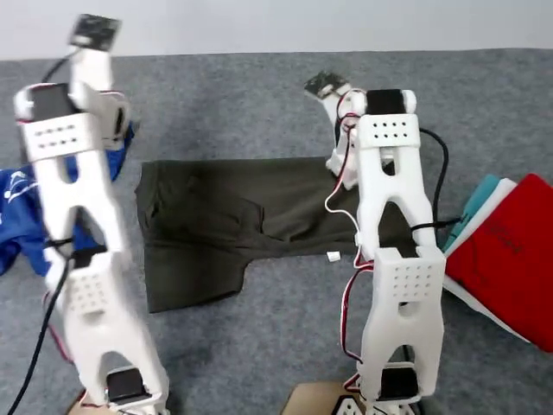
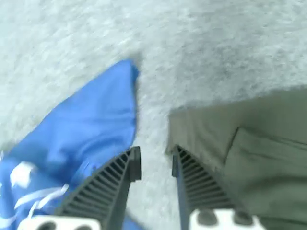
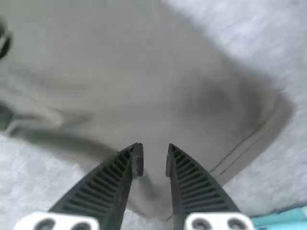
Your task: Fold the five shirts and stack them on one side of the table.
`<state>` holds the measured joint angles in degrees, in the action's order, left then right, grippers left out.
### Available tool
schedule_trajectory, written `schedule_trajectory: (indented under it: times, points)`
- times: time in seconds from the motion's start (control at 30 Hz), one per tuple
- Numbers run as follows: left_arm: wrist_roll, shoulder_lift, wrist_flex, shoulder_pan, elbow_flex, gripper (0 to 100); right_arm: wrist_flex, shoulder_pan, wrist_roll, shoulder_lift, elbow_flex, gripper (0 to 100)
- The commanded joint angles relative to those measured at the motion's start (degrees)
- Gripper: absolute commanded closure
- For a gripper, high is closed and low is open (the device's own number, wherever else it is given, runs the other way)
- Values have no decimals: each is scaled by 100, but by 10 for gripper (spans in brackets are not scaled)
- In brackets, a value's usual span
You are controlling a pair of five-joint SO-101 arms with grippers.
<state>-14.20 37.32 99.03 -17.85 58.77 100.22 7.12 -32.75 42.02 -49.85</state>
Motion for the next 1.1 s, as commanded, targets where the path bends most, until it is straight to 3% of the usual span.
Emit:
schedule_trajectory:
  times: [0.0,0.2,0.4,0.6,0.8,1.0,1.07]
  points:
    - [70,-1073,158,-589,-866,882,277,-48,387,-549,202,922]
    - [35,-2084,141,-1679,-2149,882,259,180,440,-664,1609,929]
    - [-132,-2462,132,-2426,-2589,882,-330,365,563,-629,2611,928]
    - [-132,-2453,132,-2637,-2686,882,-664,576,563,-690,3349,927]
    - [-132,-2497,132,-2637,-2659,882,-48,866,554,-1367,2857,927]
    - [-132,-2505,132,-2796,-2589,882,110,1824,554,-2009,2664,919]
    - [-132,-2497,132,-2998,-2492,882,110,2281,554,-2035,2681,869]
